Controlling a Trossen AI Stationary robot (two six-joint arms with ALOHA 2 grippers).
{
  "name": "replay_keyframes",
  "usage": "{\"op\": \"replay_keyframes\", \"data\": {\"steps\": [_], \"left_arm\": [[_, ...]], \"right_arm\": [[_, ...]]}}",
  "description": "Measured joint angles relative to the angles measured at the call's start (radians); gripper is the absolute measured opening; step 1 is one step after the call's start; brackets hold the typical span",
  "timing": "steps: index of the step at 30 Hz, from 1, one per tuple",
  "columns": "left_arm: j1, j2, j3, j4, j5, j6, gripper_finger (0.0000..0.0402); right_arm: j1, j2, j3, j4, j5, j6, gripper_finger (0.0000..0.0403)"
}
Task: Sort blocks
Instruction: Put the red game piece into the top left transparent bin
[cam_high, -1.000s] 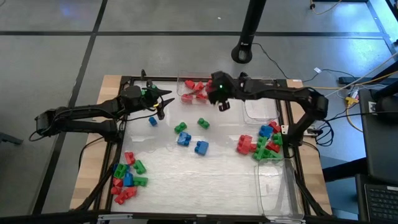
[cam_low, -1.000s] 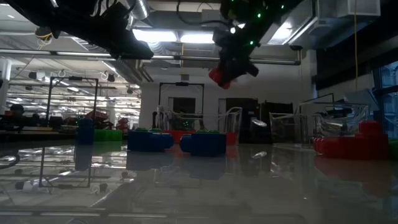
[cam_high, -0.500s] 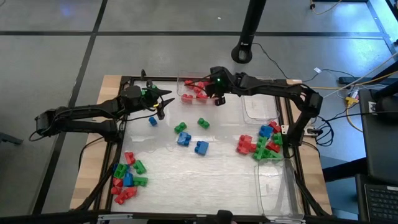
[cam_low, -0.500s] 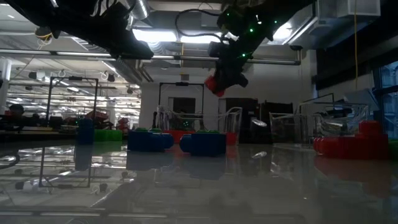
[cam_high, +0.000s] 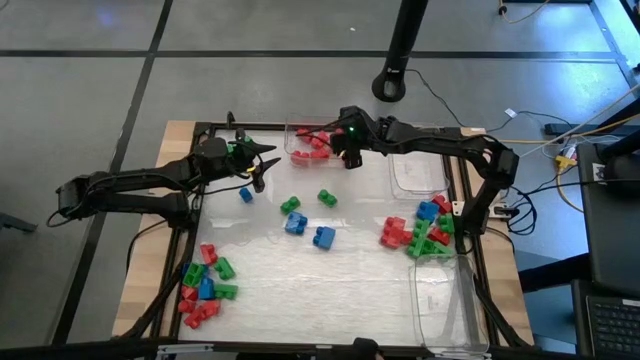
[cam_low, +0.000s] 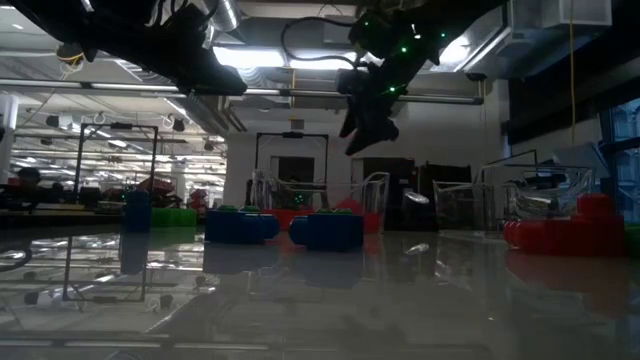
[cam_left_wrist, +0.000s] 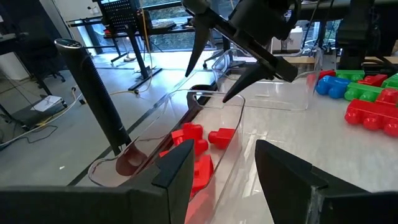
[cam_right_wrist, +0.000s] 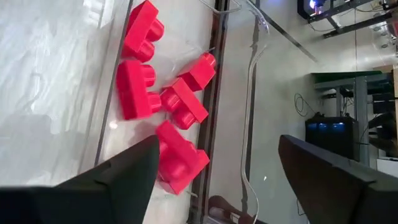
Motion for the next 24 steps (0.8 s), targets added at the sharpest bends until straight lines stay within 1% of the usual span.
{"op": "replay_keyframes", "data": {"steps": [3,5,9,13,18,24], "left_arm": [[0.000,0.000,0.000,0.000,0.000,0.000,0.0159],[0.000,0.000,0.000,0.000,0.000,0.000,0.0159],[0.000,0.000,0.000,0.000,0.000,0.000,0.0159],[0.000,0.000,0.000,0.000,0.000,-0.004,0.0159],[0.000,0.000,0.000,-0.001,0.000,-0.015,0.0159],[0.000,0.000,0.000,-0.001,0.000,-0.014,0.0159]], "right_arm": [[0.021,-0.002,0.045,-0.102,0.012,0.000,0.0336],[0.047,-0.009,0.102,-0.218,0.018,0.004,0.0335],[0.120,-0.011,0.230,-0.474,0.017,0.065,0.0328],[0.215,-0.011,0.297,-0.663,0.017,0.132,0.0322],[0.333,-0.011,0.293,-0.829,0.016,0.204,0.0319],[0.466,-0.011,0.214,-0.894,0.014,0.266,0.0319]]}}
